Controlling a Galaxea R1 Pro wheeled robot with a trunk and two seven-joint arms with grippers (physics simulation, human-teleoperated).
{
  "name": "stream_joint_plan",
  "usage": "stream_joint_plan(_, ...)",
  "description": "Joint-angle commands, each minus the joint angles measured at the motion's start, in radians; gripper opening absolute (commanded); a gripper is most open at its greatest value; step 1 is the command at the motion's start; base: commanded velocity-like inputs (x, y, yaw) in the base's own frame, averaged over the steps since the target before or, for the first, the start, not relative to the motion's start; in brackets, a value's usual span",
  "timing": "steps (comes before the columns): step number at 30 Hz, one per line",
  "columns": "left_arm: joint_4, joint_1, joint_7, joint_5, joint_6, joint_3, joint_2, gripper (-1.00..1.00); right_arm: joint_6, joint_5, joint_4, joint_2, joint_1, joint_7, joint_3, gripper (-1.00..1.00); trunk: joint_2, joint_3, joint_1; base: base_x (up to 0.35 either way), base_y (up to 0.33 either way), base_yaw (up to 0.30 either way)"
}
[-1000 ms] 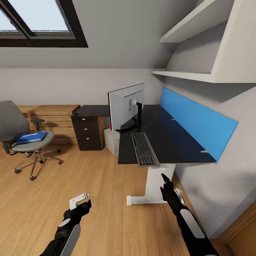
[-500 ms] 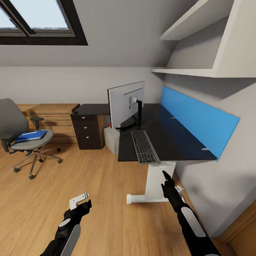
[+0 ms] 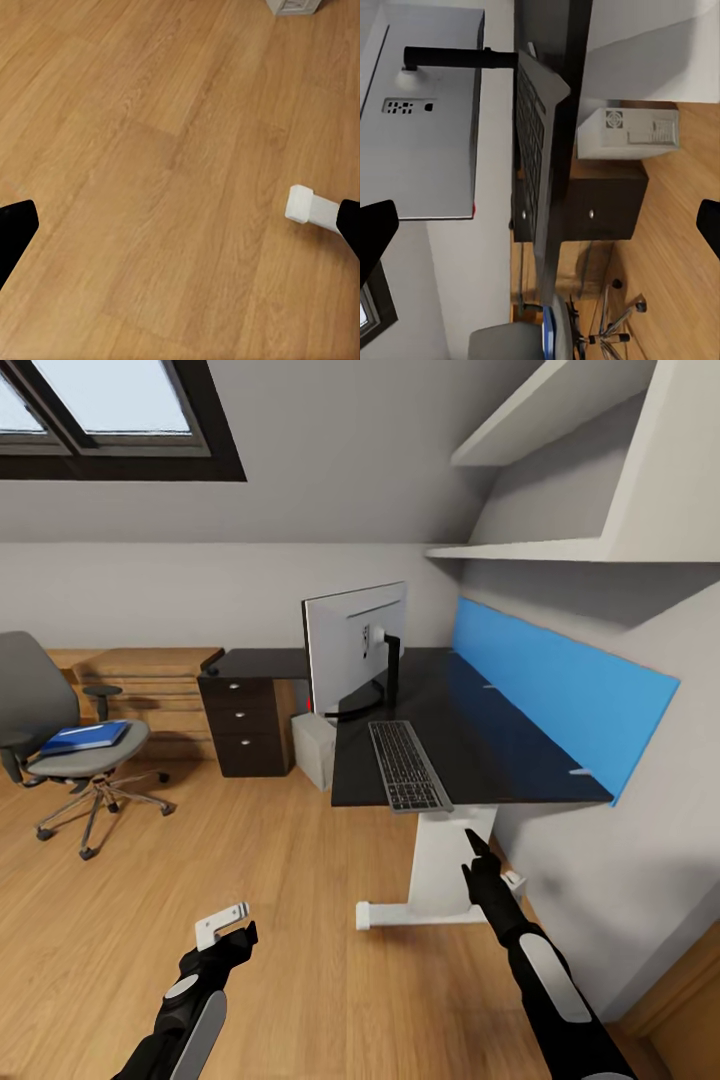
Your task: In the bedroom, organize the workspace by keeping the computer under the desk, ensuring the monitor is on the desk, placing the keyboard on the desk next to the monitor, placing the mouse on the desk next to the keyboard, moving the folder from the swivel chair onto the desk next to the mouse, stacking the notebook on top of the folder with the pen on top of the notebook, and positioning the swivel chair next to the desk.
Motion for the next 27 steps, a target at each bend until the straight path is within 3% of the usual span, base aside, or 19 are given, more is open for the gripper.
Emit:
stream_joint_plan(1, -0.001, -0.001, 0.008, 0.008, 0.002, -0.002, 0.000, 1.00, 0.009, -0.010, 0.000, 0.000, -0.001, 0.004, -0.004, 1.00, -0.008, -0.004, 0.004, 0.000, 0.000, 0.000)
stream_joint_plan(27, -0.001, -0.001, 0.008, 0.008, 0.002, -0.002, 0.000, 1.00, 0.009, -0.007, -0.001, -0.001, -0.001, 0.007, -0.002, 1.00, -0.190, -0.086, 0.104, 0.000, 0.000, 0.000)
